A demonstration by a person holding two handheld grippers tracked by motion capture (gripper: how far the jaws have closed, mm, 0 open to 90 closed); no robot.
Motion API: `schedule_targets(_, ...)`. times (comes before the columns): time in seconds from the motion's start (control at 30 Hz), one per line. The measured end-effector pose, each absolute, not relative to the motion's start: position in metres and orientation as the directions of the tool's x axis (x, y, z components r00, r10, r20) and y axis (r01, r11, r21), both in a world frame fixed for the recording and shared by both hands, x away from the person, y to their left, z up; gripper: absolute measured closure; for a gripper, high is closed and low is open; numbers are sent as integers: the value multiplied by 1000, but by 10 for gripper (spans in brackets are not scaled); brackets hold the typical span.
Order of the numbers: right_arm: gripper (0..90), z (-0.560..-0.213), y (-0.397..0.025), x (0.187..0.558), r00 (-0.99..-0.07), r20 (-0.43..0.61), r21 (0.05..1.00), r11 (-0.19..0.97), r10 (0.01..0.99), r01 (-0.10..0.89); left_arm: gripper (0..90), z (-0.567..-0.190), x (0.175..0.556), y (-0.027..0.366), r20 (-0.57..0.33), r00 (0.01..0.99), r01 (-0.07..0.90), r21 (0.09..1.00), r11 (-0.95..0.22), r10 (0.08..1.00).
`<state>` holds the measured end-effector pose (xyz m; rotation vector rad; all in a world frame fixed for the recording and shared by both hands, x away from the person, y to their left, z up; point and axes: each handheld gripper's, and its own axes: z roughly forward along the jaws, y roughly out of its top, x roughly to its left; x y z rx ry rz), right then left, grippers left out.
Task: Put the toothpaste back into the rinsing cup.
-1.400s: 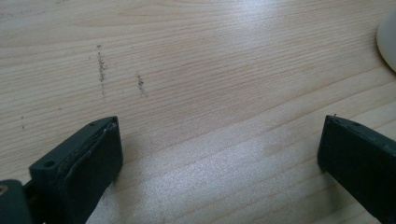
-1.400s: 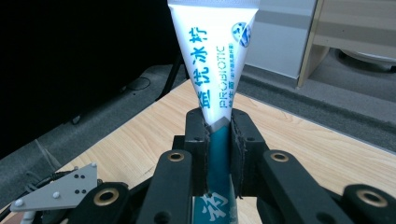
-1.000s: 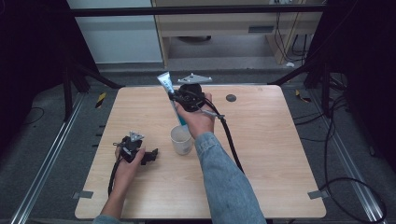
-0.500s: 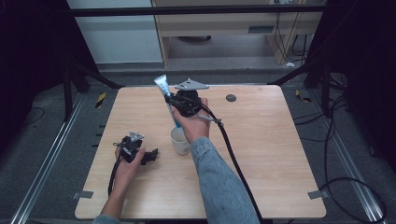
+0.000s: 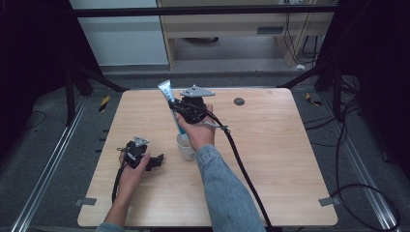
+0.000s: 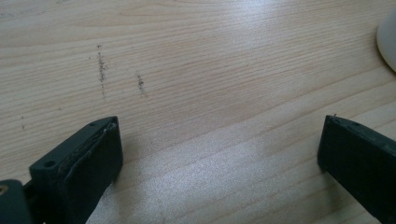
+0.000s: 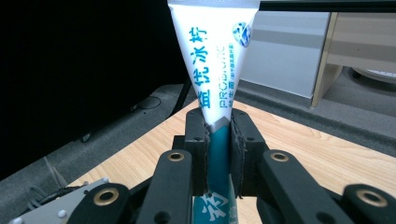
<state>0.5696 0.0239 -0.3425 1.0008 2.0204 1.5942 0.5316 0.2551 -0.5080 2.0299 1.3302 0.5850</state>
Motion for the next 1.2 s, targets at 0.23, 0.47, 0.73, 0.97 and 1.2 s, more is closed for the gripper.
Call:
schedule_targets(0.23, 790, -359, 22, 570, -670, 135, 945, 110, 730, 309, 0, -508, 532, 255, 19, 390, 639, 714, -286, 921)
schedule_targets(0.47, 789, -370, 18, 569, -666, 138, 942, 111, 733, 318, 0, -508, 531, 255, 16, 388, 641, 714, -283, 921)
schedule_targets(0.73, 788, -378, 13, 568, -663, 140, 941, 108, 736, 319, 0, -508, 531, 255, 18, 390, 641, 713, -285, 921)
schedule_targets(0.97, 787, -381, 12, 565, -669, 121, 942, 127, 734, 310, 0, -508, 531, 255, 18, 390, 641, 712, -286, 920)
schedule_targets(1.2, 785, -384, 12, 564, -669, 129, 941, 123, 732, 315, 0, -508, 531, 255, 20, 392, 642, 711, -288, 920)
